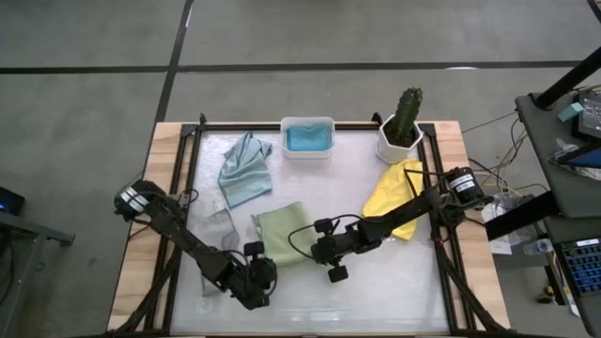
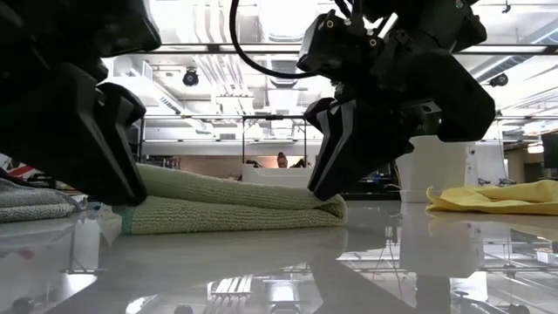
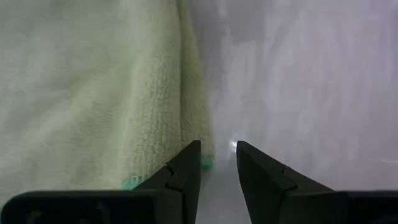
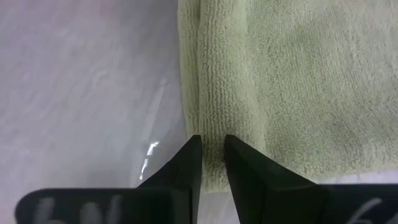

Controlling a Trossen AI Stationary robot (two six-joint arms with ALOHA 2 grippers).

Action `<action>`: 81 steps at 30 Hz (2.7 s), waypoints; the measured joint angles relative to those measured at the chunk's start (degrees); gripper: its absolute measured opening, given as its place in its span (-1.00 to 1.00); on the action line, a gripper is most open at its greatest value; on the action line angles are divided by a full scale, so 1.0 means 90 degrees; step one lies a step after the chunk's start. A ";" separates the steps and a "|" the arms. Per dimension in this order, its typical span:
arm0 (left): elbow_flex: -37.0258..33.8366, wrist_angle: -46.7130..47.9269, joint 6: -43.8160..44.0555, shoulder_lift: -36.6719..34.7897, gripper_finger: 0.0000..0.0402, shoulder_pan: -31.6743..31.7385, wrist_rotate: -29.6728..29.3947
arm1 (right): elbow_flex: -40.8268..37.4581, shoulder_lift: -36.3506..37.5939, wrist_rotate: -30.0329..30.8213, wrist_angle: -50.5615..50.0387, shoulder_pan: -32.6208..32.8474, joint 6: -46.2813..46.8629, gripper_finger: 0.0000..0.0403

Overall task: Fold microfiber towels
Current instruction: Fold the green cloth

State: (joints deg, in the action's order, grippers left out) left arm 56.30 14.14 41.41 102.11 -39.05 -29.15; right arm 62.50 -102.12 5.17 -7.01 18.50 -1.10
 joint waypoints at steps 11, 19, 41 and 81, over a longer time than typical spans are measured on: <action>-0.0133 -0.0236 0.0022 0.0245 -0.56 0.0091 -0.0125 | -0.0017 -0.0132 0.0135 -0.0002 0.0000 0.0287 -0.94; -0.0239 -0.0144 0.0029 0.0123 -0.56 0.0107 0.0297 | -0.0017 0.0169 0.0138 -0.0345 0.0002 0.0289 -0.96; -0.0219 0.0345 -0.0158 -0.0924 -0.56 0.0119 0.1159 | -0.0017 -0.0072 -0.0126 0.0202 0.0153 0.0629 -0.77; -0.0217 0.0767 -0.0857 -0.1023 -0.56 0.0321 0.1450 | -0.0080 -0.0653 0.0602 0.2323 -0.1085 0.0017 -0.96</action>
State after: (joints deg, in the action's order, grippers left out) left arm 54.35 21.04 33.69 92.90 -36.16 -16.10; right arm 61.78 -107.99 10.59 13.90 8.74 -0.95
